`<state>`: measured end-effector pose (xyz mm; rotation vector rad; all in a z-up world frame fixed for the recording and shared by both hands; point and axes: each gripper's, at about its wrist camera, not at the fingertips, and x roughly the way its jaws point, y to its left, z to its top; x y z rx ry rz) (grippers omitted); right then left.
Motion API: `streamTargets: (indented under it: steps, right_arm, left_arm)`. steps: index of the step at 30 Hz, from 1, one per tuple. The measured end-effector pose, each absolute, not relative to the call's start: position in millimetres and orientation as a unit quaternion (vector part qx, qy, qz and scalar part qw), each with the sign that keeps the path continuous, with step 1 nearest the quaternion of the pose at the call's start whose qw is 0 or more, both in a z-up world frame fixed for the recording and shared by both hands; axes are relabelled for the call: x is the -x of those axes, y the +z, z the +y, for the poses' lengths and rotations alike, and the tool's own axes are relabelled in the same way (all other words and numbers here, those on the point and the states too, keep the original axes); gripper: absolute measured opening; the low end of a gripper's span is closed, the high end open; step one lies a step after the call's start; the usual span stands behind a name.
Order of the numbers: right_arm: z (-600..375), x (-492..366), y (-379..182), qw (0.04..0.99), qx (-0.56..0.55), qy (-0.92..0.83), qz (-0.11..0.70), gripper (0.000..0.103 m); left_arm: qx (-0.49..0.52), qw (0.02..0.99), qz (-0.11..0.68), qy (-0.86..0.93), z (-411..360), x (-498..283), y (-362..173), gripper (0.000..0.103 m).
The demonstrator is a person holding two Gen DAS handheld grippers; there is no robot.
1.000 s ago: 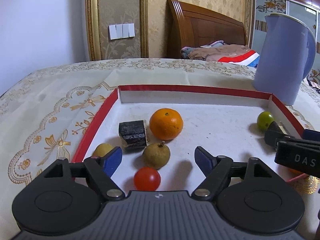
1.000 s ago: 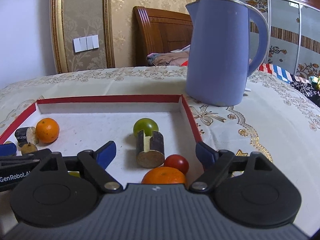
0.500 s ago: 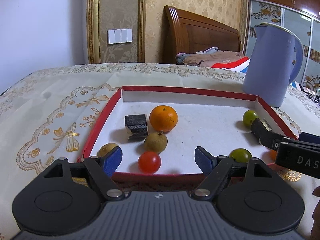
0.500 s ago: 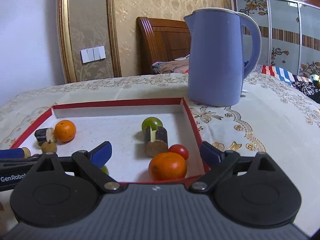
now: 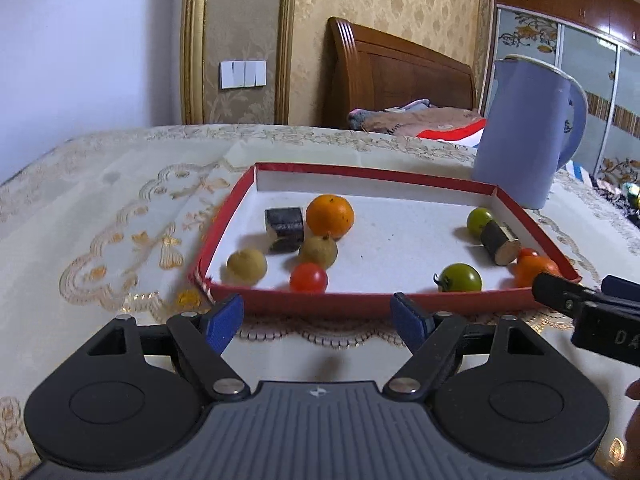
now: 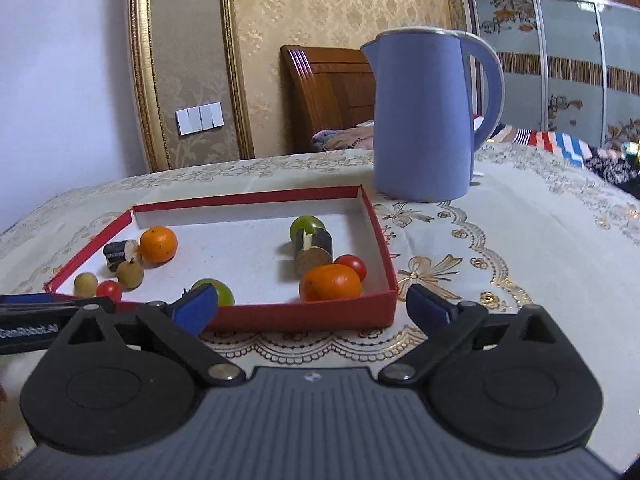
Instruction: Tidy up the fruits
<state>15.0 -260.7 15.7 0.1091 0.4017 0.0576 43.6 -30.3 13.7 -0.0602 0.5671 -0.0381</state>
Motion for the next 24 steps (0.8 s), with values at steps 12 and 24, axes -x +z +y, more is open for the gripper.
streamTargets:
  steps: [12,24]
  right_arm:
    - [-259.6,-13.2,15.0,0.978,-0.055,0.031,0.198,0.103]
    - [-258.7,-13.0,14.8,0.978,-0.055,0.033,0.201,0.103]
  left_arm:
    - [0.010,0.963,0.270,-0.012,-33.6,-31.1,9.5,0.080]
    - [0.012,0.962,0.273,-0.010,-32.5,-32.1,8.4,0.080]
